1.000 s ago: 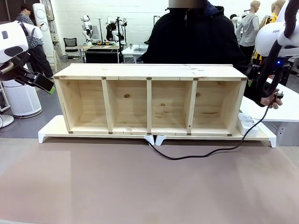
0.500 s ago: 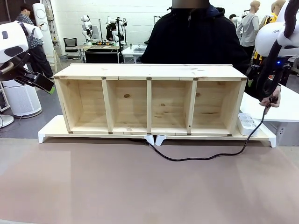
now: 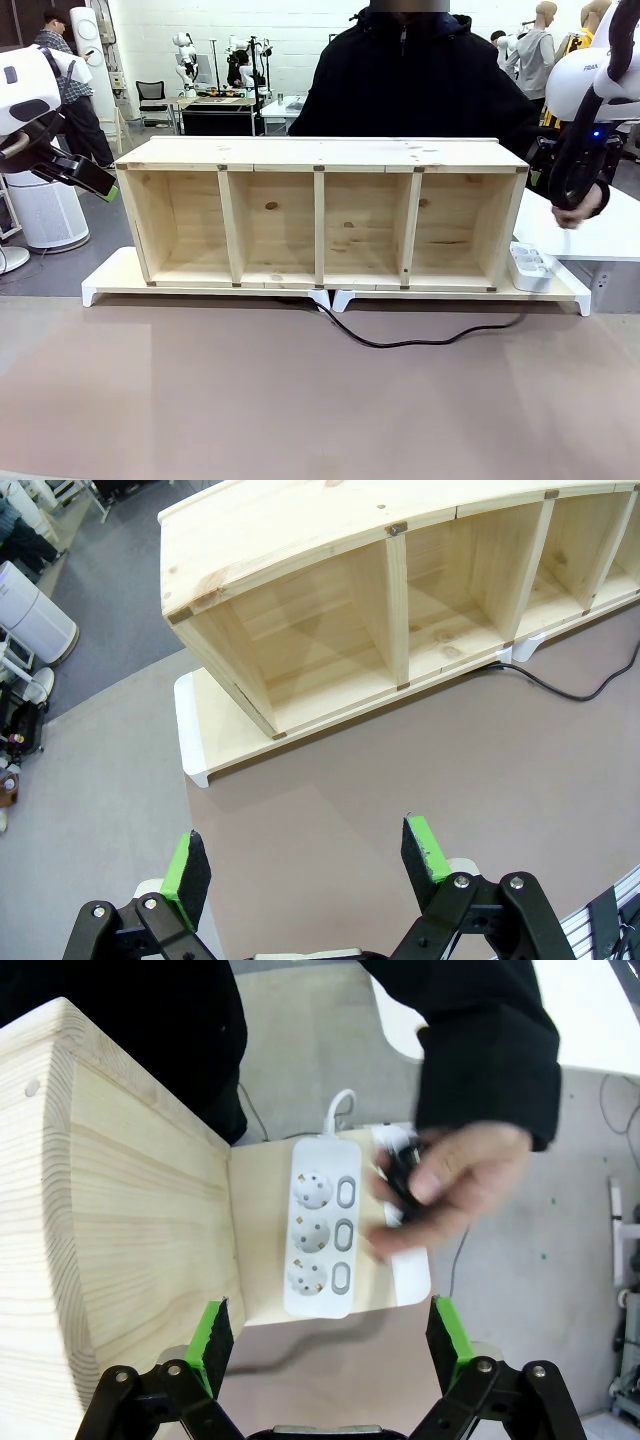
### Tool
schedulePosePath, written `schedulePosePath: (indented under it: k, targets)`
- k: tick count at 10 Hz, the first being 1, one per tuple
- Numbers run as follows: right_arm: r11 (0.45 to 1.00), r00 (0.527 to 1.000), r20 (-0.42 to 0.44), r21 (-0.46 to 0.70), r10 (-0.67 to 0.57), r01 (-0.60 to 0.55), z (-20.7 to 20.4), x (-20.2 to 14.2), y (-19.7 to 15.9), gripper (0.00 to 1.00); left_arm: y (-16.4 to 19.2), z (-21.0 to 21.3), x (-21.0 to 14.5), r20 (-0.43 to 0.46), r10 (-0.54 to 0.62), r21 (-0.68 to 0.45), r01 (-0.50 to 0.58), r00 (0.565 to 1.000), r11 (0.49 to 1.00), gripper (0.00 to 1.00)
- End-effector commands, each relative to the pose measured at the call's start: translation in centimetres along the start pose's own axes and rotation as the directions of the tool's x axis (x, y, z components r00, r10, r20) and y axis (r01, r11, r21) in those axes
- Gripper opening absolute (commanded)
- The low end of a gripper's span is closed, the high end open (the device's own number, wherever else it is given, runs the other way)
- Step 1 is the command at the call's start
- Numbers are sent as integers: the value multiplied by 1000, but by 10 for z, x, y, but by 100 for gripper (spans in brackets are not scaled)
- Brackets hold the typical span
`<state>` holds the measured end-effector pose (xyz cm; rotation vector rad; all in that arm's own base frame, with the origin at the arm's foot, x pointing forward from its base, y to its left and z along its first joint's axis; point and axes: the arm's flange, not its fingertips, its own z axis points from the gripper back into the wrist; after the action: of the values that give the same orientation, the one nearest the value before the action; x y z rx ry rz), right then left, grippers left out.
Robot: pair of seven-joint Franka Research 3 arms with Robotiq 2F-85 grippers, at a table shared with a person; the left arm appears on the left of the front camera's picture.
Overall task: Perform cable management.
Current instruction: Release the Power Cable when the human grasps it.
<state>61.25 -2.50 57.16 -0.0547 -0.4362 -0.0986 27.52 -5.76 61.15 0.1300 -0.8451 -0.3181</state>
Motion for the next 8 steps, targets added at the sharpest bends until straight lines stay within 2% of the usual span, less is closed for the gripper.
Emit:
schedulePosePath:
  k: [1,8]
  targets:
    - [1000,1000,-5,0,0,0,-1,0,0,100,0,-2,1,11,-1,7,1,1000,1000,100]
    - [1000,1000,-5,0,0,0,-1,0,0,100,0,-2,1,11,-1,7,1,1000,1000,100]
